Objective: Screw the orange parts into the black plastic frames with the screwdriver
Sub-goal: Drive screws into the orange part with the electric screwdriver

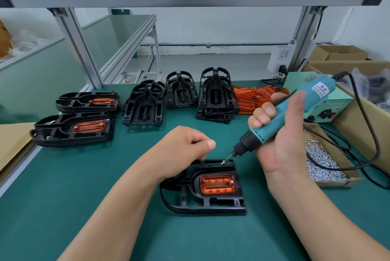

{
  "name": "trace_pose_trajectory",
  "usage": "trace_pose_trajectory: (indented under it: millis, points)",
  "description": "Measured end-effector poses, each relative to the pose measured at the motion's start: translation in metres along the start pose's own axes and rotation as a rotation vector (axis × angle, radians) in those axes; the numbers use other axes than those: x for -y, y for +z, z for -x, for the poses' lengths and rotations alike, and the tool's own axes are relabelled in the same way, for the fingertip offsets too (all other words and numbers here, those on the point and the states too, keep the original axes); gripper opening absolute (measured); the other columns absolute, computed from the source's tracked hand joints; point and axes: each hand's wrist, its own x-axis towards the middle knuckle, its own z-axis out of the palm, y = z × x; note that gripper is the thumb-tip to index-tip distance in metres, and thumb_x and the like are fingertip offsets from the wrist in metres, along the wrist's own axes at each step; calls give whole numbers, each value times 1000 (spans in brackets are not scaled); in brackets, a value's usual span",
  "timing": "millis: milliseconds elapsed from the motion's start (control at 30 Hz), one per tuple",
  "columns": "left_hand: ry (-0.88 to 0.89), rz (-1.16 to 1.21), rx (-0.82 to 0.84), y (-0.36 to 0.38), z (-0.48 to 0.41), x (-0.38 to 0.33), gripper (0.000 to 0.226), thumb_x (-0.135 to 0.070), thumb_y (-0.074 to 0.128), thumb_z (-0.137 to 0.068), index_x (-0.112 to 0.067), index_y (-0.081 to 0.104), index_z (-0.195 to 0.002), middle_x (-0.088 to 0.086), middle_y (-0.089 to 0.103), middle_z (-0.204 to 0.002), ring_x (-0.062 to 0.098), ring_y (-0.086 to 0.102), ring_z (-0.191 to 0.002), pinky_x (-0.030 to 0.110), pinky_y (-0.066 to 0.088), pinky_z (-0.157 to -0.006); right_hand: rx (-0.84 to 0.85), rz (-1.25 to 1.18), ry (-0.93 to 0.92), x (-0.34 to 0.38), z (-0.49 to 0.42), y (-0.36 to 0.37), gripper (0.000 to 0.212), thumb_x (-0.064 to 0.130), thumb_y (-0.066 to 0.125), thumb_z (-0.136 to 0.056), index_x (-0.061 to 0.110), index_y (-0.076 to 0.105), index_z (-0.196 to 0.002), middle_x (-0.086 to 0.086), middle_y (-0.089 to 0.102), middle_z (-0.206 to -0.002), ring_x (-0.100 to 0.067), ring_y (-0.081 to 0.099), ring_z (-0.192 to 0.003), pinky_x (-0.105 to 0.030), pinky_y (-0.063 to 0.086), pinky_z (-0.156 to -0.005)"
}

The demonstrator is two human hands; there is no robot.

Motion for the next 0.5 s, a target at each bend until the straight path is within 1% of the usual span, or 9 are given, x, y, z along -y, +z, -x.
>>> trace_pose_trajectory:
  millis: [33, 67, 100, 133, 167, 233, 267, 367, 500]
  points:
    - [-13, -65, -22, -6, -1, 3, 30, -45, 69, -97, -17, 75, -87, -10, 59, -67, 12, 47, -57, 31, 45, -60, 26, 18, 5, -2, 2, 1, 41, 58, 62, -94, 17, 59, -100, 3, 46, -73, -10, 46, -60, -23, 46, -58]
    - [-36, -103, -29, -13, -1, 6, 24, -43, 72, -95, -21, 78, -87, -13, 67, -70, 10, 58, -63, 34, 52, -70, 55, 30, 13, -5, 4, 2, 42, 58, 65, -92, 17, 60, -100, 3, 47, -73, -10, 47, -60, -24, 46, -58]
    - [-61, -132, -23, -18, -1, 7, 17, -42, 76, -91, -27, 81, -88, -15, 73, -75, 9, 66, -71, 32, 55, -77, 86, 38, 22, -8, 6, 3, 42, 58, 67, -90, 17, 61, -100, 3, 48, -72, -10, 47, -60, -24, 46, -58]
    - [-77, -159, -9, -22, 0, 9, 12, -42, 80, -88, -31, 82, -87, -15, 74, -73, 6, 68, -71, 28, 56, -76, 116, 49, 33, -11, 8, 4, 43, 58, 70, -89, 17, 62, -100, 3, 49, -72, -10, 48, -59, -24, 46, -58]
    - [-84, -190, 9, -24, 0, 10, 10, -42, 83, -85, -32, 82, -87, -16, 71, -67, 2, 63, -63, 23, 53, -67, 142, 65, 43, -15, 9, 6, 44, 59, 71, -88, 17, 61, -101, 3, 49, -72, -10, 49, -59, -24, 46, -58]
    - [-81, -271, 39, -24, 0, 10, 16, -42, 86, -81, -29, 82, -89, -23, 60, -54, -4, 53, -50, 10, 37, -50, 180, 103, 61, -21, 12, 10, 48, 60, 75, -86, 17, 60, -102, 2, 49, -71, -11, 49, -58, -25, 46, -57]
    - [-81, -313, 52, -23, -1, 11, 19, -43, 87, -81, -29, 81, -93, -29, 57, -52, -8, 53, -49, 7, 35, -48, 195, 116, 68, -24, 13, 11, 50, 60, 77, -84, 17, 60, -102, 1, 49, -71, -12, 50, -57, -25, 46, -57]
    - [-83, -356, 90, -22, -1, 10, 27, -46, 86, -80, -29, 81, -101, -34, 54, -50, -13, 53, -50, 6, 34, -46, 226, 143, 89, -30, 17, 15, 52, 60, 81, -82, 16, 61, -102, -1, 49, -71, -13, 50, -57, -26, 46, -55]
    - [-73, -347, 129, -21, -1, 9, 19, -44, 85, -82, -28, 82, -91, -20, 52, -46, -2, 48, -45, 10, 31, -43, 265, 165, 111, -34, 21, 17, 53, 60, 82, -82, 17, 63, -103, -2, 48, -71, -14, 50, -56, -27, 45, -55]
